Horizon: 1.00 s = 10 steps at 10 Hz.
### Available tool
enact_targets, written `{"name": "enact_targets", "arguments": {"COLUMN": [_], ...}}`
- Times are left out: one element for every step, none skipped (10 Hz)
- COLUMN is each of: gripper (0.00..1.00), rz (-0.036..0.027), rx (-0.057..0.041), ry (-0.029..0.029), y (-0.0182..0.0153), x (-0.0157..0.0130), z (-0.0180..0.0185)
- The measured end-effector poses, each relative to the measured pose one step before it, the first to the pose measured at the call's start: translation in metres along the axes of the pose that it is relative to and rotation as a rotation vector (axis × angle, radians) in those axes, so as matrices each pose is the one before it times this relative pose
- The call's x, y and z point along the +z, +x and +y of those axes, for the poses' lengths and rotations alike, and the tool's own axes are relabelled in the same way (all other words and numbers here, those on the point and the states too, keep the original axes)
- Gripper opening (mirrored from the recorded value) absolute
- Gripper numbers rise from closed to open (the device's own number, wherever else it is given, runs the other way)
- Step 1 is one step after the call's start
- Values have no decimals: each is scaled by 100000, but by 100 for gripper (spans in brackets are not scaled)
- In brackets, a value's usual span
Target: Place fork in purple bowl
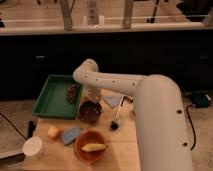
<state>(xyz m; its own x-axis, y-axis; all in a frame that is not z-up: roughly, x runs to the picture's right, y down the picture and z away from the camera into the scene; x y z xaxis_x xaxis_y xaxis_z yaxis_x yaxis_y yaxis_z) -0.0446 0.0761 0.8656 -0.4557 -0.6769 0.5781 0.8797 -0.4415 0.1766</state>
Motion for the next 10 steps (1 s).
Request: {"name": "enact_targets", "arguments": {"gripper": [3,3,3,3,3,3,3,3,3,3], "rz": [-148,-290,-38,-49,93,38,182,151,184,112], "rx": [-772,-77,-341,-359,-349,-127,-211,-424,-131,5], "ry": [-3,-290,-378,-183,-167,-247,-273,46,15,325], "y": [1,-82,52,64,26,-79,-56,-66,-17,-50], "x": [62,10,-370,-252,-501,-245,-317,-525,-309,-321], "z": [-51,15,-206,-272,-260,-11,-42,-342,-210,-326]}}
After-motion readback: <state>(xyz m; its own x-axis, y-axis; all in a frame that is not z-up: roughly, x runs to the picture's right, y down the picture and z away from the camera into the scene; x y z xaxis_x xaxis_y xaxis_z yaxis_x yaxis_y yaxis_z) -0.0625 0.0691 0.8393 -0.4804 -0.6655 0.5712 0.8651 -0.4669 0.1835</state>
